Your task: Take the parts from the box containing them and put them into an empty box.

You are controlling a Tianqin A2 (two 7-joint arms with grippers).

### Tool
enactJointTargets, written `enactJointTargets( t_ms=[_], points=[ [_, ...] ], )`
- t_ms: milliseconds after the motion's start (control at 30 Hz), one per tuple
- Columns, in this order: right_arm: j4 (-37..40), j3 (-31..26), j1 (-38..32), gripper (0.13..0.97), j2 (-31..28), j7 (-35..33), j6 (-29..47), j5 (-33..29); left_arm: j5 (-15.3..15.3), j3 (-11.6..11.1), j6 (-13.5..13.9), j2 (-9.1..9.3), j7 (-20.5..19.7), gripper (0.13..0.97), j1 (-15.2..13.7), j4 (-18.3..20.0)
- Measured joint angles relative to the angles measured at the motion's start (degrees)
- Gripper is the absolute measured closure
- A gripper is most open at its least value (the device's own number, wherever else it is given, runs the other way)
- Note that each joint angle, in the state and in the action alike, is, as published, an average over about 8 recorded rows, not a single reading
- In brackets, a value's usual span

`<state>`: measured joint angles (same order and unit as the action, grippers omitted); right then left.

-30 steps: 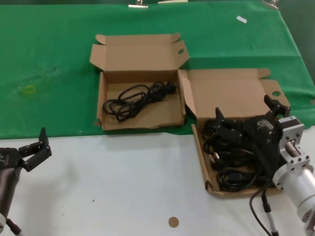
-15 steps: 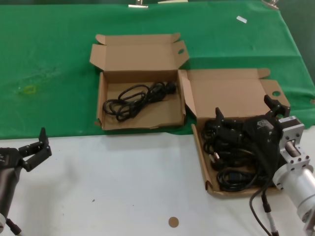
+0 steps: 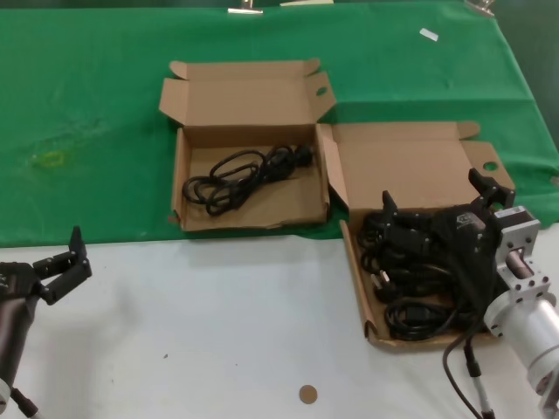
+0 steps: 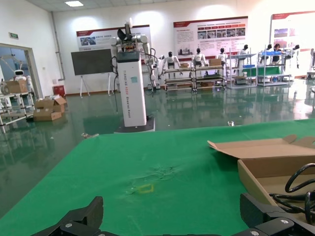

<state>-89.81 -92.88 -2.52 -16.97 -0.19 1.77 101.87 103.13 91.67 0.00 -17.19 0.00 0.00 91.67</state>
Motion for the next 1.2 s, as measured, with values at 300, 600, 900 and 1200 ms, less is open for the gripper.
enactJointTargets(
  t_ms=[300, 600, 900, 1200],
  points=[
    [0.0, 0.0, 0.0, 0.129, 0.0, 0.0, 0.0, 0.0, 0.0, 0.0, 0.0, 0.0, 0.0, 0.132, 0.0, 0.0],
    [0.0, 0.0, 0.0, 0.129, 0.0, 0.0, 0.0, 0.0, 0.0, 0.0, 0.0, 0.0, 0.0, 0.132, 0.0, 0.0],
    [0.0, 0.0, 0.0, 0.129, 0.0, 0.0, 0.0, 0.0, 0.0, 0.0, 0.0, 0.0, 0.0, 0.132, 0.0, 0.0],
    [0.0, 0.0, 0.0, 0.129, 0.0, 0.0, 0.0, 0.0, 0.0, 0.0, 0.0, 0.0, 0.0, 0.132, 0.0, 0.0]
  ],
)
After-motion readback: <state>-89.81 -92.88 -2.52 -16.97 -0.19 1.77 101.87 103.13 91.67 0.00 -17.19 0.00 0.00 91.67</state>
